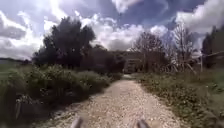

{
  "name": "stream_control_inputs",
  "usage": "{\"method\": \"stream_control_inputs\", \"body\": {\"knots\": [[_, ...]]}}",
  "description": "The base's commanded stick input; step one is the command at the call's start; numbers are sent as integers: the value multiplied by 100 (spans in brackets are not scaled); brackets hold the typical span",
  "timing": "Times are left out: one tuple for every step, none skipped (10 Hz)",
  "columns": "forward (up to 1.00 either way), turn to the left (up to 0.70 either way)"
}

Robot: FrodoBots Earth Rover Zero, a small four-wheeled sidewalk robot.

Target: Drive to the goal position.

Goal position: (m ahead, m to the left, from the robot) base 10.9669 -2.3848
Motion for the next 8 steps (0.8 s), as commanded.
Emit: {"method": "stream_control_inputs", "body": {"knots": [[100, -1], [100, -12], [100, -23], [100, -27], [100, -27], [100, -27], [100, -27], [100, -27]]}}
